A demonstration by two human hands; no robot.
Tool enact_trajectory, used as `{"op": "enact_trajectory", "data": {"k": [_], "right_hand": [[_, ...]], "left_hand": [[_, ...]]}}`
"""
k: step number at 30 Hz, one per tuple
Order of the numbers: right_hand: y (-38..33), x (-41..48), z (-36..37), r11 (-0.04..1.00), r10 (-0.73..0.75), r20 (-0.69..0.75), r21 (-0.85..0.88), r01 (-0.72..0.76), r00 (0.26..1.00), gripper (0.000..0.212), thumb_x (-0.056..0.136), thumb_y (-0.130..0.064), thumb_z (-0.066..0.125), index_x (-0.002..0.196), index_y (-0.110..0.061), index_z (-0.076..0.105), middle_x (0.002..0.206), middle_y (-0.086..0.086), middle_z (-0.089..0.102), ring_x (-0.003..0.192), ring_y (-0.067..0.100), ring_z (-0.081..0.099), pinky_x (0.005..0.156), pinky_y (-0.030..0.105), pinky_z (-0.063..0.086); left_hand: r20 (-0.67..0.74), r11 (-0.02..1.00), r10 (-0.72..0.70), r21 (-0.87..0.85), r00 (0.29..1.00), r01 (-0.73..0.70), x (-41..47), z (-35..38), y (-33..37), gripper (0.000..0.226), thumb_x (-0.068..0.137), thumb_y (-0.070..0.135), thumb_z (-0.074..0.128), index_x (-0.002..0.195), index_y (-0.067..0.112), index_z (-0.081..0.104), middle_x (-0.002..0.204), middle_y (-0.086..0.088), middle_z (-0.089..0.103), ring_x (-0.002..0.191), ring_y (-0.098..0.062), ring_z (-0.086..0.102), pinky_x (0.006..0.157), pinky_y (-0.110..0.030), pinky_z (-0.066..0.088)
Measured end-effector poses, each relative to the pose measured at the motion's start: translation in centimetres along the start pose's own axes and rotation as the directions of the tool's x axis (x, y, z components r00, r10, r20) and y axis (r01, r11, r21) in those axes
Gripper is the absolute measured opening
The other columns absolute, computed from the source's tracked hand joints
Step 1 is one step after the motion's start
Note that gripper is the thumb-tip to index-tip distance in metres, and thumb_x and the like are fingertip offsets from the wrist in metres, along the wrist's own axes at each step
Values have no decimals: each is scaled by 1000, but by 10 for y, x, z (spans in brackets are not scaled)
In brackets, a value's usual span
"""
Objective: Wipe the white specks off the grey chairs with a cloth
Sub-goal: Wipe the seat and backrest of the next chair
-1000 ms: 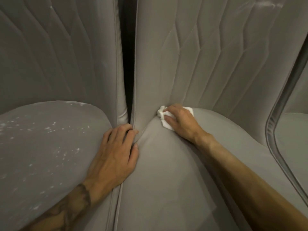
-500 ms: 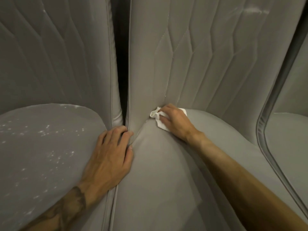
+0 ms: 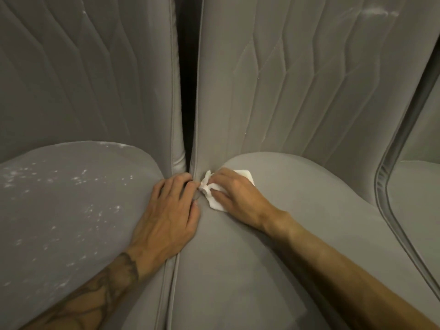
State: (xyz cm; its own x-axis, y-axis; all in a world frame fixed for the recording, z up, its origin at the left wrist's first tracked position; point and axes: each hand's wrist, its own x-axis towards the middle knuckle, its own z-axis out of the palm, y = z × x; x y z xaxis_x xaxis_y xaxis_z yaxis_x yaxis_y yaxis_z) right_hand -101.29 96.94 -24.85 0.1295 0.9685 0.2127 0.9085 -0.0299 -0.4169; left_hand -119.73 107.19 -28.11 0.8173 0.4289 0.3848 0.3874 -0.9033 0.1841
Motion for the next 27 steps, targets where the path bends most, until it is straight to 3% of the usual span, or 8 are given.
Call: {"op": "enact_trajectory", "data": {"k": [5, 7, 10, 13, 16, 21, 25, 27], "right_hand": [[2, 9, -6, 988, 151, -133, 13, -151, 980, 14, 96, -18, 58, 104, -13, 68, 107, 5, 63, 102, 21, 58, 93, 24, 41], [-15, -1, 8, 996, 89, -107, 17, -88, 990, 13, 94, -19, 58, 103, -15, 67, 105, 4, 62, 98, 20, 58, 92, 31, 45], [-18, -14, 10, 999, -6, 4, 32, 6, 1000, 11, 94, -23, 57, 102, -19, 64, 104, -2, 60, 96, 13, 55, 90, 26, 43], [-6, 5, -8, 992, 128, -146, 37, -124, 981, 12, 95, -19, 57, 100, -18, 68, 101, -4, 60, 97, 15, 56, 86, 15, 35], [-13, 8, 1, 988, 156, -196, 29, -153, 968, 10, 95, -18, 57, 94, -19, 67, 94, -10, 55, 93, 14, 56, 83, 16, 35], [-14, -5, 7, 1000, 8, -7, 6, -8, 1000, 9, 96, -20, 56, 104, -19, 61, 107, -3, 57, 99, 13, 53, 92, 21, 39], [-18, 11, 3, 986, 160, -142, -18, -164, 977, 7, 95, -15, 59, 100, -14, 65, 101, 0, 59, 95, 17, 55, 86, 16, 36], [-32, 0, 15, 990, 142, -181, 9, -142, 973, 9, 97, -20, 57, 101, -16, 65, 101, -2, 61, 93, 15, 56, 87, 19, 39]], "left_hand": [[2, 1000, -4, 1, 1000, 4, 0, -4, 4, 41, 93, 25, 43, 129, 15, 58, 132, -6, 53, 122, -26, 54, 107, -44, 42], [-10, 1000, -5, -15, 1000, 5, 1, -3, 3, 42, 92, 23, 43, 129, 13, 59, 132, -8, 55, 121, -27, 56, 107, -44, 42], [-29, 1000, -3, -25, 1000, 3, 0, -4, 3, 45, 91, 20, 42, 130, 8, 60, 131, -11, 58, 120, -29, 58, 106, -44, 42], [-10, 1000, 13, 15, 1000, -13, -2, -6, 6, 47, 89, 20, 42, 131, 8, 58, 134, -11, 55, 122, -30, 56, 108, -45, 42], [-19, 999, 24, 42, 1000, -23, -3, -1, 4, 47, 91, 18, 43, 134, 5, 57, 136, -14, 55, 124, -31, 56, 109, -47, 43], [-64, 999, 50, 24, 997, -48, -6, 11, 1, 45, 95, 19, 41, 134, 5, 57, 136, -17, 56, 125, -35, 57, 109, -52, 44], [-69, 998, 55, 42, 996, -52, -5, 13, -1, 52, 93, 23, 40, 139, 2, 55, 140, -20, 54, 129, -37, 55, 111, -54, 44], [-91, 998, 58, 29, 994, -55, -4, 14, -2, 50, 95, 22, 39, 138, 3, 55, 138, -19, 56, 127, -37, 57, 110, -55, 45]]}}
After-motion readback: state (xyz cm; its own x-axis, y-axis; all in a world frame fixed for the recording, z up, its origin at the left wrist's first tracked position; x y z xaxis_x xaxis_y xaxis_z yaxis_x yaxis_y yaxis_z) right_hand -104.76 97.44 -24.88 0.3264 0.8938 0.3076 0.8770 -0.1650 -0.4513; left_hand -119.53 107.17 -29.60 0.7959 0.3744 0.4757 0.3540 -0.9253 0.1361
